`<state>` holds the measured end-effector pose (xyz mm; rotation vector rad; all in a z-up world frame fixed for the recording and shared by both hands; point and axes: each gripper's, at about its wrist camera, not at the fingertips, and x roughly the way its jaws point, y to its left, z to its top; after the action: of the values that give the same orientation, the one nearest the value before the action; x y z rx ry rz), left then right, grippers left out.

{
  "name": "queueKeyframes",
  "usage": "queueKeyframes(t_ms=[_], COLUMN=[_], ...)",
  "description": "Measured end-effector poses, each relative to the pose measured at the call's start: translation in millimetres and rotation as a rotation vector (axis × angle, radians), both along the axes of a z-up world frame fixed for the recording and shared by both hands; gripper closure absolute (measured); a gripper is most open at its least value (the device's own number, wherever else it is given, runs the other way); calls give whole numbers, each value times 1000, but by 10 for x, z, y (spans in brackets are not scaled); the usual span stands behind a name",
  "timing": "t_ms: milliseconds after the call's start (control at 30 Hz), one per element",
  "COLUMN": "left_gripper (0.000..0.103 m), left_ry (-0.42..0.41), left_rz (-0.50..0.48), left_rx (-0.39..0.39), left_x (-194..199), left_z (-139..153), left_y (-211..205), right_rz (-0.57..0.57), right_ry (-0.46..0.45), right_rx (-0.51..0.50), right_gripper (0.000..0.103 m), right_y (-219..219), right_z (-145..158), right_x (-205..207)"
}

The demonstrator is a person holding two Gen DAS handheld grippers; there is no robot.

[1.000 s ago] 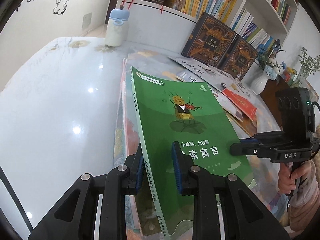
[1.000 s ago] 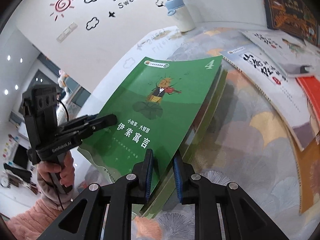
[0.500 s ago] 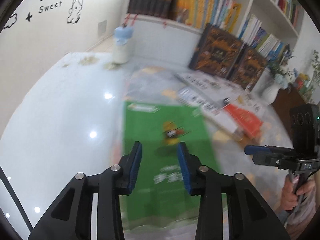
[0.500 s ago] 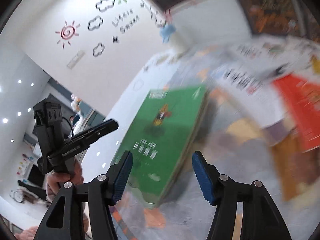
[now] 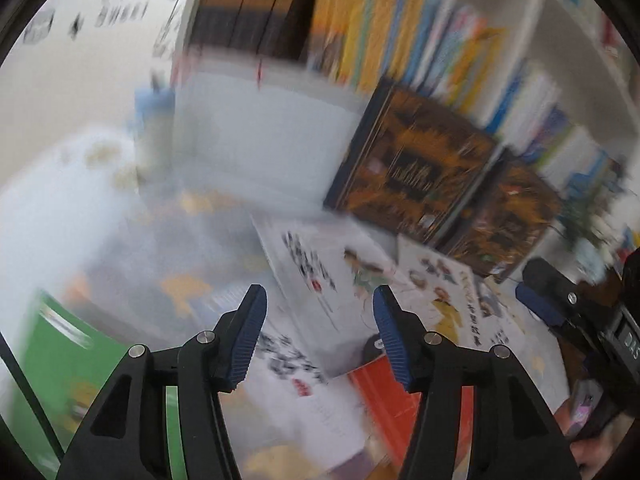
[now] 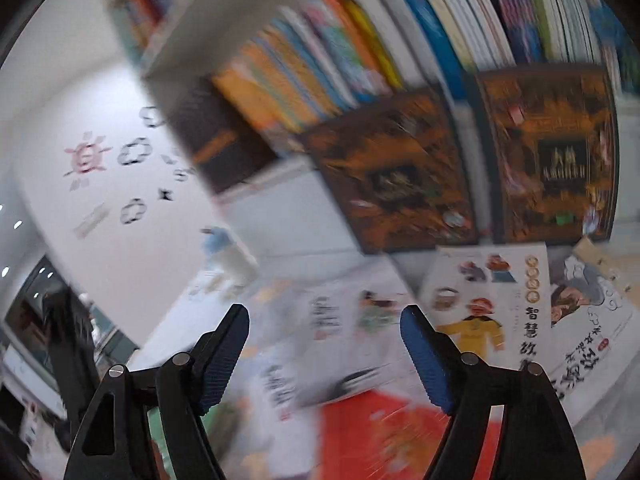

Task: Organize books

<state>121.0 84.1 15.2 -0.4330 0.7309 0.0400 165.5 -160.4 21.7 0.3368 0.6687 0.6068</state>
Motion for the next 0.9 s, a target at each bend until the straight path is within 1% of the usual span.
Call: queueKeyframes(t_ms=[33,67,100,133,167,267,300,333,367,400,467,500,633,700,767,833,900], left_gripper=[52,52,52,52,52,52,52,52,52,52,52,52,52,52,52,52,52], left_ry=[28,49,64,76,78,94,99,78,69,56,34,27,23,18,19,29,39], left_rz=[9,20,30,45,51,30,26,28,34,30,23,23,21,14,0,-29,-58], left_rx=[-36,-64,-55,-7,15,9,11,25,48,71,105,110,98,87,83,91,63], left_x=[63,120,165,217,223,277,289,273,264,256,262,257,268,271,286,306,303], left_z=[-109,-230,-322,-408,-444,-587,-628,-628,-635,-645,-667,-674,-676,-674,-677,-669,-656], left_y=[-24,-57,-101,-163,-216,-254,-255,-266,-282,-306,-346,-351,-321,-310,-311,-313,-284], right_rz=[-10,-13,-19,-30,-47,-113,-114,-103,-83,-68,-61,-50,-56,-33,4,21,21], right_ry=[51,83,113,136,143,130,133,147,178,182,144,140,129,128,136,143,144], right_rx=[-5,-10,-17,-30,-46,-90,-96,-101,-113,-121,-140,-158,-224,-216,-201,-197,-209], right_gripper=[27,27,27,30,30,31,33,40,44,44,44,44,42,41,35,34,34], right_y=[0,23,37,56,79,118,137,136,162,190,196,226,328,336,348,346,347], right_z=[-144,-256,-363,-465,-551,-755,-842,-894,-948,-961,-938,-941,-959,-962,-970,-971,-966], right_x=[195,317,431,531,610,720,735,752,774,763,692,667,652,650,666,663,639])
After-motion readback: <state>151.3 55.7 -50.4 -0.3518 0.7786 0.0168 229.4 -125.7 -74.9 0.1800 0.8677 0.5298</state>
